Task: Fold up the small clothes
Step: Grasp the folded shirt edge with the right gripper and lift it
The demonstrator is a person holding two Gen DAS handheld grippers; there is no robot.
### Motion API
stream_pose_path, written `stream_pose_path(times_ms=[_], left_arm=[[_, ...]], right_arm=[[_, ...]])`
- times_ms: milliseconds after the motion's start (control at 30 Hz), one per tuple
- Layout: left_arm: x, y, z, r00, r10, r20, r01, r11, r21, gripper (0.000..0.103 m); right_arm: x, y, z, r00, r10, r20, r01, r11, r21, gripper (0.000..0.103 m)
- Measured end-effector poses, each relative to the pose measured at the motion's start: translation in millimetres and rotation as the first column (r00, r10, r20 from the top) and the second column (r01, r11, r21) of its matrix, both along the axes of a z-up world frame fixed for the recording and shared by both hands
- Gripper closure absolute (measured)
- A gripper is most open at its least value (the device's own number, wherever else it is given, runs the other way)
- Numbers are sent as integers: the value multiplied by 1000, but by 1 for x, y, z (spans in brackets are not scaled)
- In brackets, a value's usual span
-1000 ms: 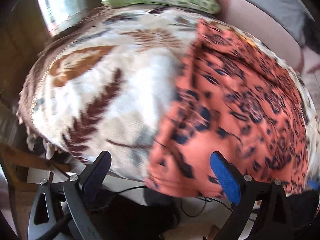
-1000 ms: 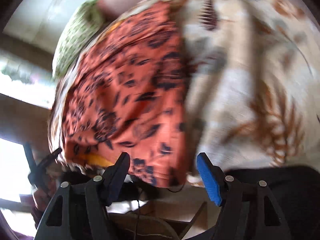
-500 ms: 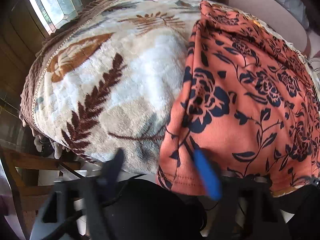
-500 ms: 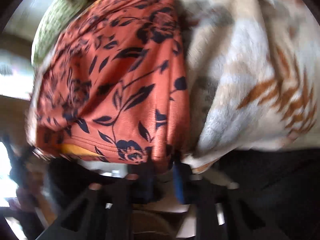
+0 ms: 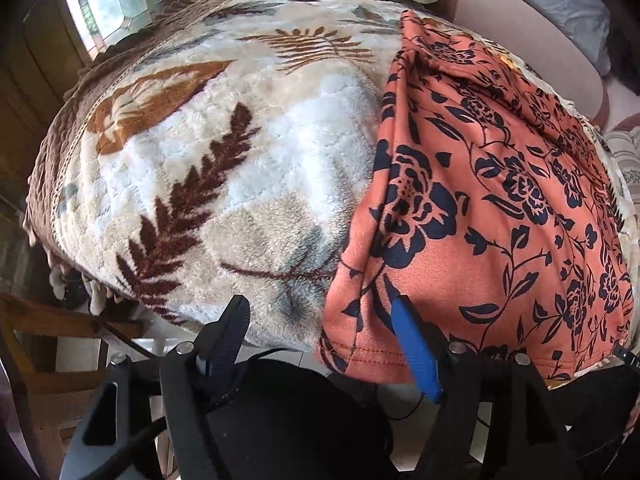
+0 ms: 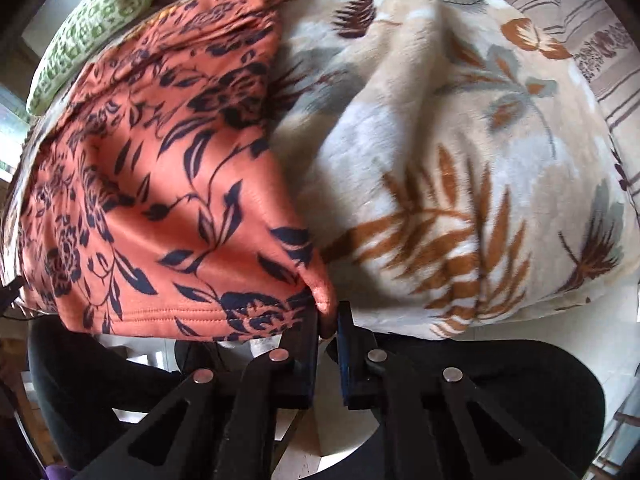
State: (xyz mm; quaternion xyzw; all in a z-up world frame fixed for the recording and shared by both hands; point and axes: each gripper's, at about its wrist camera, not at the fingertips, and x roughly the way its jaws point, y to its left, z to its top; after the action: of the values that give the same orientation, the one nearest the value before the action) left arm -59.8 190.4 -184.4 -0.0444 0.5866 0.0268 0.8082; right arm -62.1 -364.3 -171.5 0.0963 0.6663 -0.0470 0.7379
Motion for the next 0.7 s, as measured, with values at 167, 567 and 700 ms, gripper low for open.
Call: stream_pose_path(times_ms=[167,567,700], left_arm=[[10,-7,-8,1000,-18,1,18,999,-33,30],[16,-50,-7,995,-68,70,59,990,129,84],[16,-58,-5,993,-79,86,64,985,161,89]], right_arm=[[-6,-26,-3,998,-68,-12,69,993,92,94],[-2,-16,-21,997,-77,-24,79,993,92,94],[2,-8,-27,996,-80,-25,82,993,88,94]])
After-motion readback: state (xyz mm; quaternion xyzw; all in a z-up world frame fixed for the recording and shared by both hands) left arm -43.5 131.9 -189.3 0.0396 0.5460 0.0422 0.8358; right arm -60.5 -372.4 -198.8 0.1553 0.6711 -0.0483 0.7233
